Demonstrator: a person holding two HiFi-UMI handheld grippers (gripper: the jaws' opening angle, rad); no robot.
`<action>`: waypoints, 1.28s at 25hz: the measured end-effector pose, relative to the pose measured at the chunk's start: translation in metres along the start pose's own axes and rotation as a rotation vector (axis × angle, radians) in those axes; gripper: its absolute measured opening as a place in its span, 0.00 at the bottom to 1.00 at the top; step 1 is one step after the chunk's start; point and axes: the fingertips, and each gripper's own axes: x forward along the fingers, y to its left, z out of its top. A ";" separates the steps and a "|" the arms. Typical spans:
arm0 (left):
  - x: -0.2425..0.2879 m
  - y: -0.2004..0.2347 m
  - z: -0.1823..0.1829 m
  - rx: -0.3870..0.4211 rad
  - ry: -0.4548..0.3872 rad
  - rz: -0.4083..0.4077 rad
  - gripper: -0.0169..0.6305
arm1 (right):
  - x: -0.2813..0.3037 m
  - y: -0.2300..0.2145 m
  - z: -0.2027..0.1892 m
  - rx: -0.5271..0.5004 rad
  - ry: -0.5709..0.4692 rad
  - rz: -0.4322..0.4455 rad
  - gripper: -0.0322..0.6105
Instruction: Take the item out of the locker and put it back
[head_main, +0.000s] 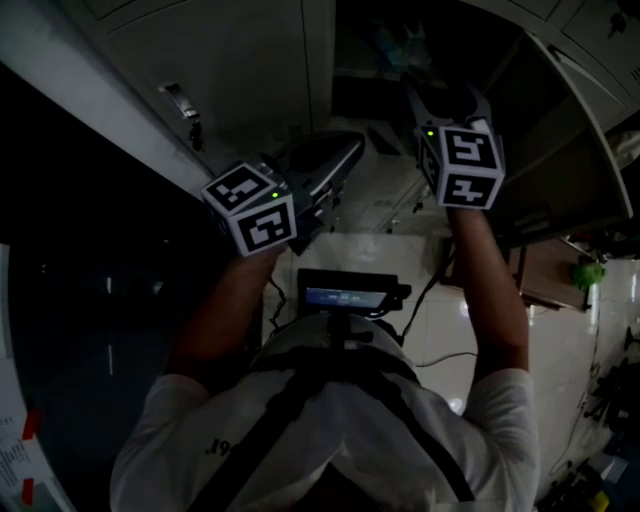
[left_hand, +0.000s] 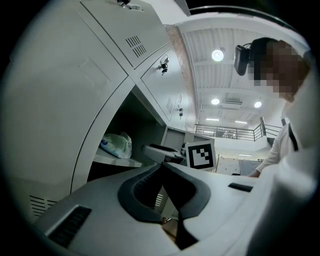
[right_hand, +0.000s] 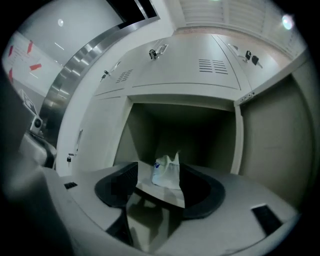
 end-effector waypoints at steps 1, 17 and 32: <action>-0.002 -0.001 -0.001 -0.001 0.001 -0.001 0.03 | -0.005 0.002 -0.002 0.007 0.002 0.008 0.44; -0.032 -0.013 -0.024 -0.030 0.020 -0.005 0.03 | -0.064 0.026 -0.034 0.083 0.040 0.020 0.44; -0.056 -0.015 -0.051 -0.084 0.047 0.005 0.03 | -0.100 0.048 -0.067 0.155 0.096 0.043 0.36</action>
